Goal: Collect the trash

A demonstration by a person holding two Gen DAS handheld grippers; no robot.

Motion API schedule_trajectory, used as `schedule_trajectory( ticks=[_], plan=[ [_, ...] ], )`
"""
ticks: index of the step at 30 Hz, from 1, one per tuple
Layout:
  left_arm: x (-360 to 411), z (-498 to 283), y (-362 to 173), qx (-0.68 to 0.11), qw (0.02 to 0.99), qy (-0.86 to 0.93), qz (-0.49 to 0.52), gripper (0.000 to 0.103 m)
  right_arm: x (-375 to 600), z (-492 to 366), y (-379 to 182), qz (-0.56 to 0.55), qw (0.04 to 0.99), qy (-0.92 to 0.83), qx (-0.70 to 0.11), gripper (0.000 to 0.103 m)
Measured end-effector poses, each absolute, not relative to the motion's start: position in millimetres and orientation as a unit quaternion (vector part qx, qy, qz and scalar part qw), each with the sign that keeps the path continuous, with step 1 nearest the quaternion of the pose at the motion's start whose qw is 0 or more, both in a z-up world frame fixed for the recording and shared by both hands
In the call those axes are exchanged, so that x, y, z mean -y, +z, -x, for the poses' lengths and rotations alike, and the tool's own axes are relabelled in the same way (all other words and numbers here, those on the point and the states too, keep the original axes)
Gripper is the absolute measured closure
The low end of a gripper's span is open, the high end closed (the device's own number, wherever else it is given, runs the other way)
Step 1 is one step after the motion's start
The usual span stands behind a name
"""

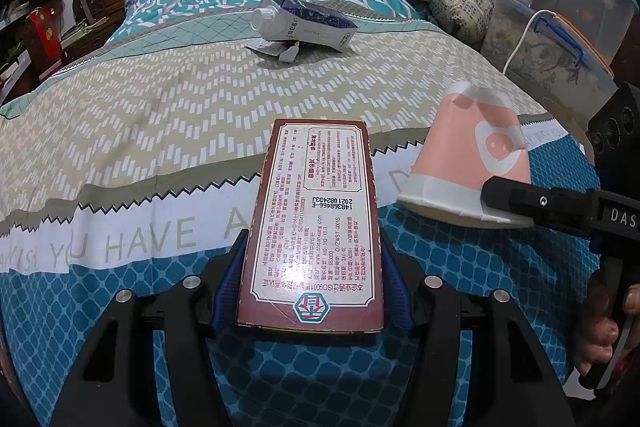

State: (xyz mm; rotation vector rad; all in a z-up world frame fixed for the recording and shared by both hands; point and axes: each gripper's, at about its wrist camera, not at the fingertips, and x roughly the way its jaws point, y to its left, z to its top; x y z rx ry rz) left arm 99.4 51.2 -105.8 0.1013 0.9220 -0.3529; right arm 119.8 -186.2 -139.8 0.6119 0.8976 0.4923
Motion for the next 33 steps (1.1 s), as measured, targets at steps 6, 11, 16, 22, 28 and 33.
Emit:
schedule_trajectory(
  ticks=[6,11,16,22,28,33],
  plan=[
    [-52,-100,-106,-0.442,0.88,-0.17,-0.046,0.046,200,-120,-142,-0.317,0.82,0.229,-0.418,0.078],
    [-52,-98,-104,-0.439,0.881,-0.168,-0.05,0.047,210,-118,-138,-0.323,0.822,0.224,-0.411,0.078],
    [-44,-96,-101,-0.436,0.882,-0.171,-0.061,0.047,223,-113,-133,-0.328,0.829,0.216,-0.399,0.078],
    [-23,-102,-99,-0.444,0.874,-0.187,-0.064,0.047,246,-106,-130,-0.339,0.835,0.2,-0.384,0.078],
    [15,-107,-96,-0.438,0.872,-0.198,-0.099,0.047,281,-95,-128,-0.357,0.841,0.176,-0.368,0.078],
    [48,-110,-92,-0.432,0.868,-0.215,-0.12,0.047,312,-84,-126,-0.369,0.845,0.154,-0.355,0.078]
  ],
)
